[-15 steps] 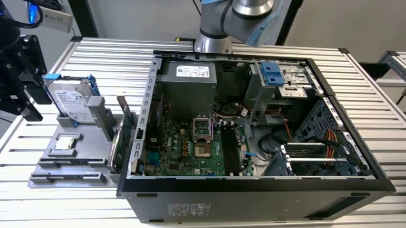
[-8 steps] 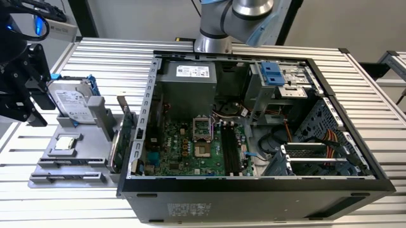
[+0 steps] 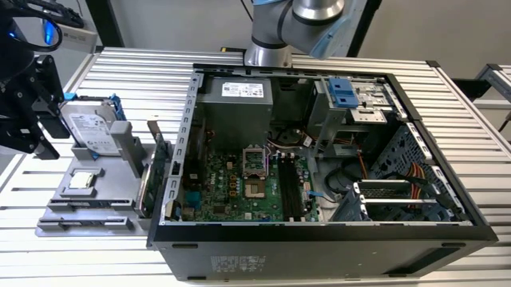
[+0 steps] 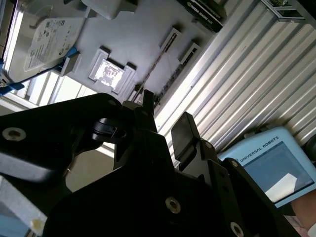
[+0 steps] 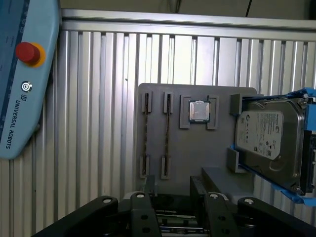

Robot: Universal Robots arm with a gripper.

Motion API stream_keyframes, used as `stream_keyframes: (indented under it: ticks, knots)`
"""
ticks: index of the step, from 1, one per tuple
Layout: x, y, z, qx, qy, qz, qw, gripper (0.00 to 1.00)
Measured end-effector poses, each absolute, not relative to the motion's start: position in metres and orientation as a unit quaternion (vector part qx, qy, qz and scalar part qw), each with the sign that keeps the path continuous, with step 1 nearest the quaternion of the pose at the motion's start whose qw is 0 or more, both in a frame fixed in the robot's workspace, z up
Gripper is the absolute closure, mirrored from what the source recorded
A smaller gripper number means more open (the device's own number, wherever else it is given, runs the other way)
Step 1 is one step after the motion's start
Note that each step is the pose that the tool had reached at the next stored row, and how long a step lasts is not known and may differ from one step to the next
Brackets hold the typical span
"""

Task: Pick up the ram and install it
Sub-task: 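Pick up the ram and move it above insertion slot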

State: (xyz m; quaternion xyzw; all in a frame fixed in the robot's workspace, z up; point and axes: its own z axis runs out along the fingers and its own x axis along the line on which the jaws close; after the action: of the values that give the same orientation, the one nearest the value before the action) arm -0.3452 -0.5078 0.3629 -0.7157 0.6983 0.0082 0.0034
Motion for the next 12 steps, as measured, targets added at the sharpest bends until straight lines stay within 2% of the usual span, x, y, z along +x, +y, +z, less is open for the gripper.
stream_keyframes:
  ticks: [10, 12]
  knots:
    - [-0.346, -0.511, 0.351, -0.73, 0.683, 0.009, 0.01, 0.0]
    - [-0.346, -0.513, 0.348, -0.732, 0.681, 0.013, 0.015, 0.0]
